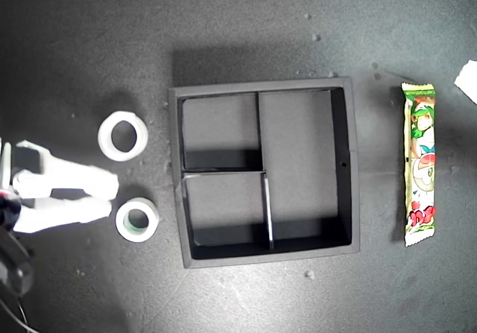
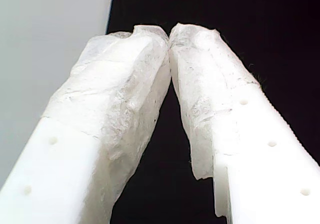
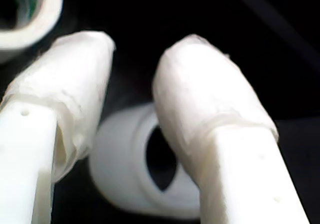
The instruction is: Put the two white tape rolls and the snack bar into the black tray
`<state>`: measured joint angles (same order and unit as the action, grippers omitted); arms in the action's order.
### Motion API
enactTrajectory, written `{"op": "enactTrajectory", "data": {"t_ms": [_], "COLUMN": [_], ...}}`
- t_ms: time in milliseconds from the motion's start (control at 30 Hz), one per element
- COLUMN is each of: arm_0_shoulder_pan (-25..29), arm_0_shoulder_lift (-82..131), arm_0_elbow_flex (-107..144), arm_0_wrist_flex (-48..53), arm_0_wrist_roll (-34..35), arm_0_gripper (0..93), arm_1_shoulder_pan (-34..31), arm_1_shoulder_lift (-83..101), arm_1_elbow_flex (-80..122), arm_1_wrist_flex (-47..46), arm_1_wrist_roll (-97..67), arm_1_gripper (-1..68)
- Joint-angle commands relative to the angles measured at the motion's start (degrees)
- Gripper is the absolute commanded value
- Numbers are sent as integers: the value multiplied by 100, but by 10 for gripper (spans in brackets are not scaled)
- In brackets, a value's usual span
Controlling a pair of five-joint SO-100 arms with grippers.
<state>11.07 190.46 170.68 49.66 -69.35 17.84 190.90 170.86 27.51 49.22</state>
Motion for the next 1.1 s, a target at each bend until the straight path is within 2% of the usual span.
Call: {"op": "enactTrajectory", "data": {"t_ms": [0,133,300,367,467,733,1067], "arm_0_shoulder_pan": [-299,-571,-624,-615,-606,-650,-571], "arm_0_shoulder_lift": [-615,-2241,-4192,-4755,-5238,-5484,-6267], "arm_0_elbow_flex": [-773,-1696,-2830,-3120,-3252,-3111,-3357], "arm_0_wrist_flex": [501,562,589,633,633,360,-26], "arm_0_wrist_roll": [158,352,545,554,536,571,659], "arm_0_gripper": [115,155,159,159,159,157,154], "arm_1_shoulder_pan": [-167,-519,-1116,-1283,-1477,-1898,-1916], "arm_1_shoulder_lift": [-343,-2812,-6891,-7945,-8877,-9308,-9308], "arm_1_elbow_flex": [-1169,-3208,-7189,-8262,-9009,-9000,-8578], "arm_1_wrist_flex": [563,1266,3595,4386,5063,5317,5335], "arm_1_wrist_roll": [-413,-1046,-1863,-2092,-2312,-2338,-1916], "arm_1_gripper": [-4,-4,6,34,47,58,52]}}
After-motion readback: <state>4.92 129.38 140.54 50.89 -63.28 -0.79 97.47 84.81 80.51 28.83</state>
